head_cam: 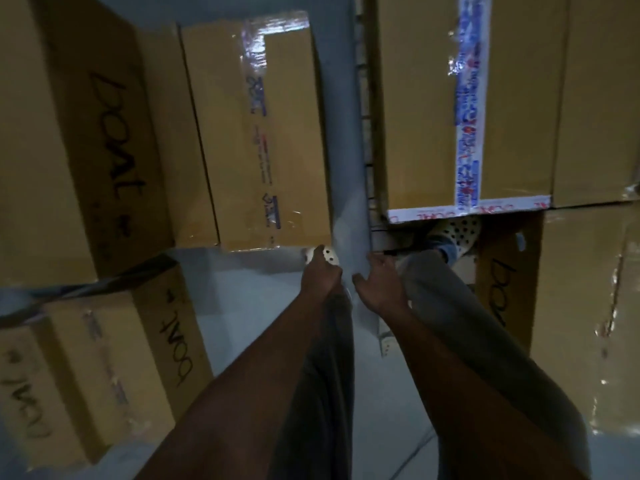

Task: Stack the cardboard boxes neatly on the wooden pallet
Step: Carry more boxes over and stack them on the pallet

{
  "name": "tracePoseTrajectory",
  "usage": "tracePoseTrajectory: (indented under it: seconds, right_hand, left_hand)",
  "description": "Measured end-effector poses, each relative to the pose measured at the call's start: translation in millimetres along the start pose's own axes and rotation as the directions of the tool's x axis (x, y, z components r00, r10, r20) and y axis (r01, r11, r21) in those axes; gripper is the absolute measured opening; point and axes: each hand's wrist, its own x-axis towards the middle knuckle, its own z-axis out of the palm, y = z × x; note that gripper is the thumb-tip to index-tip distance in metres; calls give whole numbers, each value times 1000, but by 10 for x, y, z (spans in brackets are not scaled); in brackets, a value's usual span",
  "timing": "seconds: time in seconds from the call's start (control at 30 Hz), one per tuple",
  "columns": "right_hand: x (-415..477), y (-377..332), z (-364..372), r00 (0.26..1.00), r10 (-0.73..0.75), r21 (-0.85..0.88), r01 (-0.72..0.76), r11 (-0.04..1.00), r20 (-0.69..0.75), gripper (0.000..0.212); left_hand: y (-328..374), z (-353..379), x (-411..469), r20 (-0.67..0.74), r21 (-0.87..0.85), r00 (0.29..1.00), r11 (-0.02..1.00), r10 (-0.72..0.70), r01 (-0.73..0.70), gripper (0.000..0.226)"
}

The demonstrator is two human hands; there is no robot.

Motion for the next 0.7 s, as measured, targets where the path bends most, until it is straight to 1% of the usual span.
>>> tracePoseTrajectory:
  seconds: [0.07, 0.13, 0.2, 0.27, 0.33, 0.37, 0.4, 0.47, 0.53, 0.6, 0.63, 0.7]
  right_hand:
    - [87, -138, 150, 1000, -10, -36, 10, 999, 8, 59]
    - [270, -278, 336, 999, -38, -70, 38, 997, 5, 60]
    - [531, -421, 545, 999, -43, -77, 43, 996, -1, 63]
    - [811, -593, 754, 1000, 5, -46, -6, 999, -29, 68]
    - [1073, -735, 927, 995, 67, 42, -64, 997, -69, 77]
    - [1191, -798, 1000, 992, 99, 98, -91, 991, -82, 82]
    - [1300, -844, 1066, 986, 140, 157, -124, 980, -93, 85]
    - [1446, -889, 1148, 969, 218, 266, -183, 947, -112, 85]
    - [1493, -880, 1188, 959, 265, 363, -212, 907, -103, 88]
    - [1452, -839, 1183, 953, 297, 475, -233, 849, -64, 101]
    - [1407, -814, 1175, 950, 309, 528, -242, 814, -41, 106]
    - [1295, -758, 1141, 953, 303, 604, -224, 765, -29, 111]
  left_hand:
    - [-241, -226, 136, -39, -33, 998, 998, -46, 45, 53]
    - [-462, -449, 345, -88, -82, 995, 996, -45, 38, 45]
    - [-659, -676, 623, -171, -170, 984, 985, -42, 12, 40]
    - [-950, -946, 987, -276, -262, 957, 965, -92, 17, 51]
    - [-1206, -1126, 1350, -367, -395, 913, 918, -181, 23, 66]
    - [-1330, -1189, 1519, -379, -472, 897, 881, -227, 24, 72]
    - [-1408, -1249, 1626, -356, -542, 896, 840, -266, 34, 76]
    - [-1541, -1309, 1825, -290, -637, 910, 769, -296, 47, 78]
    - [-1612, -1325, 1936, -258, -685, 925, 728, -278, 28, 72]
    - [-1616, -1298, 1906, -274, -712, 919, 703, -284, 5, 64]
    - [-1602, -1286, 1863, -297, -713, 914, 701, -276, -20, 62]
    - [-1546, -1276, 1706, -363, -673, 899, 736, -245, -71, 61]
